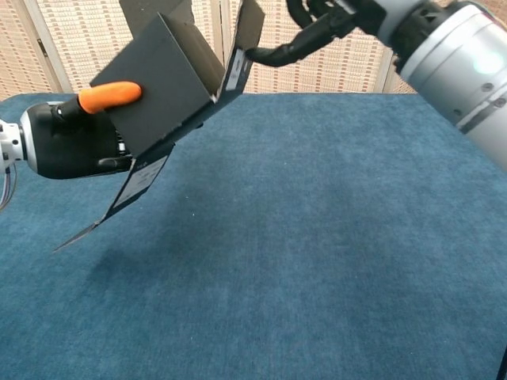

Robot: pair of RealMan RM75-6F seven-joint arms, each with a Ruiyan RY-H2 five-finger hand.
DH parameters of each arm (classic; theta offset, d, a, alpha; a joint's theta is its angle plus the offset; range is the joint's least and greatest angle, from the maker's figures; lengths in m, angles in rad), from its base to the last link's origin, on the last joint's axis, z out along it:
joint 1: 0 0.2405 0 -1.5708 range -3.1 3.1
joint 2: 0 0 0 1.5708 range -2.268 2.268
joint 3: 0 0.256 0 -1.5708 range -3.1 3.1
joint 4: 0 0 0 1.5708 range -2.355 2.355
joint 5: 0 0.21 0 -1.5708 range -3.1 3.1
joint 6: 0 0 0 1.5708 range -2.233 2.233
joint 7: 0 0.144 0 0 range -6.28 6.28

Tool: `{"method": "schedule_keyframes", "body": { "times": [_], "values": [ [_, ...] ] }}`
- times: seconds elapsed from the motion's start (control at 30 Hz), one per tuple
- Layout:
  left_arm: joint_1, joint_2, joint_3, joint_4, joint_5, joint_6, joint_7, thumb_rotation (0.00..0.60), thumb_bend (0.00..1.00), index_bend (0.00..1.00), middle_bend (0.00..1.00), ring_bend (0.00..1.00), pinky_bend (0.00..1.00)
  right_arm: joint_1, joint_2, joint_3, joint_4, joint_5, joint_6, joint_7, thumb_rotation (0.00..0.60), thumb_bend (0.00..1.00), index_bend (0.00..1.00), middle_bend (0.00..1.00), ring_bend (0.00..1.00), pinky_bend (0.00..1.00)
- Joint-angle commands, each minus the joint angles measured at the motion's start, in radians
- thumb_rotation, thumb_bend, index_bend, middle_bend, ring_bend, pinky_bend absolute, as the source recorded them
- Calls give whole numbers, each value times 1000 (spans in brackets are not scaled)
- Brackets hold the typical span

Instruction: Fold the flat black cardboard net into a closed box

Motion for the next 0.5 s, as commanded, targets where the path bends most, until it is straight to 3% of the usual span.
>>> {"method": "schedule_keyframes", "body": {
  "times": [0.03,0.5],
  "values": [
    [3,-10,-9,-6,-23,-23,95,600,202,364,376,662,888,22,-9,2,-8,1,-29,-46,600,133,80,284,784,1000],
    [12,-23,-20,-7,-56,-77,324,600,201,364,375,662,887,71,-57,-41,54,-51,-80,-176,600,132,93,280,793,1000]
  ]
}}
